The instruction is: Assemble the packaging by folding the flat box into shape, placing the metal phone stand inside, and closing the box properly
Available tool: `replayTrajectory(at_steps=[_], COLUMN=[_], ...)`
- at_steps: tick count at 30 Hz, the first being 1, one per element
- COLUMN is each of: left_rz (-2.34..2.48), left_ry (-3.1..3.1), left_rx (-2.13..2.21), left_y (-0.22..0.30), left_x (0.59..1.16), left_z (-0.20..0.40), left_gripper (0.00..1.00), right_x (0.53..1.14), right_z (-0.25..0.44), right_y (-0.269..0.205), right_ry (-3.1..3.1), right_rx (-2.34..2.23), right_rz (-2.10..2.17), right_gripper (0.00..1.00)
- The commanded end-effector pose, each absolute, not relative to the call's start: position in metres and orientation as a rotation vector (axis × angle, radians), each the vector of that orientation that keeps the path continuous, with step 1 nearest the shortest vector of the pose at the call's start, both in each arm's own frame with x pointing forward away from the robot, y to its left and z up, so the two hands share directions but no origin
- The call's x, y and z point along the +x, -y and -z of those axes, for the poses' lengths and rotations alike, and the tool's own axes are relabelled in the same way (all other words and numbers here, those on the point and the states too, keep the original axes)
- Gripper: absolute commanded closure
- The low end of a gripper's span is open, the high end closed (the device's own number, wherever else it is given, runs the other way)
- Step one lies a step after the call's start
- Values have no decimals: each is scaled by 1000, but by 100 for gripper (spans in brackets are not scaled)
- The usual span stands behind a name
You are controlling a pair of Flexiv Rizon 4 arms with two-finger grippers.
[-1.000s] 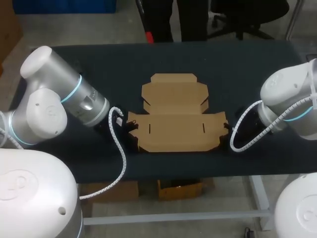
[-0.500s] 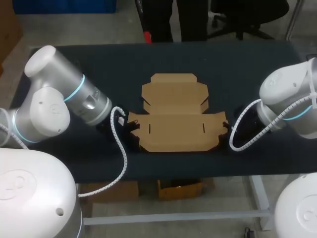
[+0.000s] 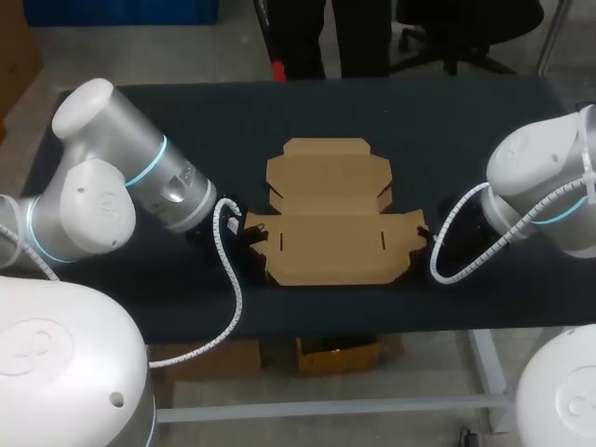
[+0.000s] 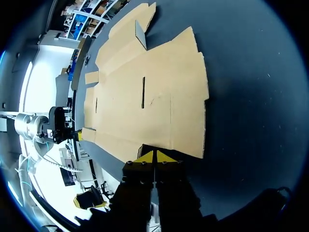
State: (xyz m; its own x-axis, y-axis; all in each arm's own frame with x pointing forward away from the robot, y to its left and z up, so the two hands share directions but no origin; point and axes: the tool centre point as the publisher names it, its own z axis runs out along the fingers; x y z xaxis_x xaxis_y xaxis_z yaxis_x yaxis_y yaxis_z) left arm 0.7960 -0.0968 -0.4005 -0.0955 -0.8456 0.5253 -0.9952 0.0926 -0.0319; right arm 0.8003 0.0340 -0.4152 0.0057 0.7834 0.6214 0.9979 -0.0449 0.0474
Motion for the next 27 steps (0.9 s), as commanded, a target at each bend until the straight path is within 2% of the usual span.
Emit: replayTrajectory(at_steps=[1, 27], left_rz=[-537, -532], left_ry=[2015, 2099], left_rx=[1823, 1867], left_y=[99, 109], left_x=[795, 796], left_z=[398, 391], left_gripper=[100, 100], right_x=[800, 807], right_z=[409, 401], right_y=[-36, -50], right_ry=[1832, 1774], right_rx=[-1885, -1948], right_rz=[695, 596], right_gripper=[100, 100])
